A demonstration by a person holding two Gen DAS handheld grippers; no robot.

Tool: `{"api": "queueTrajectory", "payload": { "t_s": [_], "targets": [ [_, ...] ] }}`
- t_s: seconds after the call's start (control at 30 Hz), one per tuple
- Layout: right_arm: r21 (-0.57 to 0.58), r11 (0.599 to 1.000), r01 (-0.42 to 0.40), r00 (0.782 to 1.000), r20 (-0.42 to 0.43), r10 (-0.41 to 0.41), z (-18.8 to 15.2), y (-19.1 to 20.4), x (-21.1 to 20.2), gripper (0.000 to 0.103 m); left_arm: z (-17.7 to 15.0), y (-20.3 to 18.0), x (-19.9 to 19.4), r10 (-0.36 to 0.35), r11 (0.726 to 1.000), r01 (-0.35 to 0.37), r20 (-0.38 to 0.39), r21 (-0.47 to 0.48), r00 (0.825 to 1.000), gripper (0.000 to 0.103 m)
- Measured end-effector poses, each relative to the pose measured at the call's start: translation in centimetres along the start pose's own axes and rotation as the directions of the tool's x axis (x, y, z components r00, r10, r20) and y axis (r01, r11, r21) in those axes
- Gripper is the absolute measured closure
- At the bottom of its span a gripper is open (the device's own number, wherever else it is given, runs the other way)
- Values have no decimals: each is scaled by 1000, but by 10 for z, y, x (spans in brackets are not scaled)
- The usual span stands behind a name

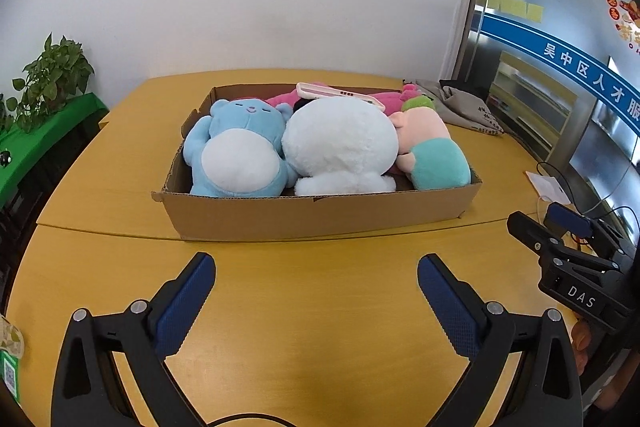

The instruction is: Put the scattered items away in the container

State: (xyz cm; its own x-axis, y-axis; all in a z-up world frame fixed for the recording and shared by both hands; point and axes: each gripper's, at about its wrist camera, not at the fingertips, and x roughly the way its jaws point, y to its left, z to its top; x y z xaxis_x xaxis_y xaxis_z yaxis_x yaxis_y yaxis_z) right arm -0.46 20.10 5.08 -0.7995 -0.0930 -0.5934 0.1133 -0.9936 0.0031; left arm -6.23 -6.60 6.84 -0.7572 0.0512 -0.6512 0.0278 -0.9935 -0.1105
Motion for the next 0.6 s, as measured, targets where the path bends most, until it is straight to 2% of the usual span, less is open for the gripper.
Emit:
{"api": "queueTrajectory", "payload": {
  "t_s": [0.6],
  "targets": [
    [10,1000,-10,1000,2,10,0,5,8,23,0,0,4,4,1000,-4,32,-10,999,1]
  ]
}}
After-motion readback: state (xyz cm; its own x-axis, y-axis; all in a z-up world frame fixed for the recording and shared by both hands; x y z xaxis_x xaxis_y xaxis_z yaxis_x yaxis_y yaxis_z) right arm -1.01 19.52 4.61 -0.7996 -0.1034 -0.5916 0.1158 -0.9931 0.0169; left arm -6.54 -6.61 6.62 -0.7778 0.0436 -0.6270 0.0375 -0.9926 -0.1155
